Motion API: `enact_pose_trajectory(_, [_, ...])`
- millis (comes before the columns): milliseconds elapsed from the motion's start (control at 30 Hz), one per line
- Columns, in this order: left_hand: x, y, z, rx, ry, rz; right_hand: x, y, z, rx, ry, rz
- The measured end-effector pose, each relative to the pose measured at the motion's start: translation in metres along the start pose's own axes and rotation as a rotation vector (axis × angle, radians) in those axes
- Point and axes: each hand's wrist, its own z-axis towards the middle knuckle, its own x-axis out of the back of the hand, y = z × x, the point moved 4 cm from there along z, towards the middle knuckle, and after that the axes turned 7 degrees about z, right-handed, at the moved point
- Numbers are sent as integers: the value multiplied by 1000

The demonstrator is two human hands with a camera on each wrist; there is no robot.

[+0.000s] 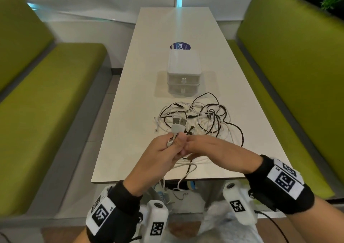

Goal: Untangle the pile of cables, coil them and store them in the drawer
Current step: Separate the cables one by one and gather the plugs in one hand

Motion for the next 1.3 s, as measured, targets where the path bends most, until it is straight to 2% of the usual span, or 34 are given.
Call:
enact_pose_trajectory(33, [1, 1, -1, -10, 18, -13, -5, 2, 0, -11, -53, 23])
enact_pose_trajectory(100, [3, 4, -3, -21, 40, -95, -14, 10, -2, -28, -134, -145])
enact_pose_trajectory(167, [6, 8, -2, -25, 33, -228, -23, 17, -4, -21, -148, -368])
enact_pose_trajectory(200, [8, 11, -2, -25, 40, -279, -26, 18, -4, 8, -130, -403])
enact_pose_trajectory(367, [12, 16, -4, 7, 110, -528, -41, 15, -13, 74, -91, -333])
enact_pose_trajectory(533, [5, 13, -7, 30, 98, -523, -36, 15, -17, 47, -83, -649])
enact_pose_trajectory(600, [1, 13, -8, 29, 86, -476, -33, 13, -18, 40, -18, -744])
enact_pose_trajectory(667, [-3, 13, -8, 19, 87, -443, -30, 9, -20, 43, 86, -667])
enact_pose_trajectory(733, [-5, 14, -8, 10, 92, -447, -29, 6, -18, 83, 150, -478])
enact_pose_trajectory(867, [-7, 17, -7, -1, 94, -599, -39, 7, -6, 122, 68, -77])
enact_pose_trajectory(933, [-4, 17, -7, -11, 120, -650, -42, 10, -4, 116, 82, 52])
enact_pose_trajectory(1000, [0, 17, -7, -24, 154, -605, -45, 11, -2, 138, 131, 84])
enact_pose_trajectory(1133, [8, 20, -7, -46, 182, -356, -49, 12, -2, 214, 227, 216])
enact_pose_trajectory(1300, [6, 22, -8, -8, 159, -382, -47, 10, 1, 284, 314, 217])
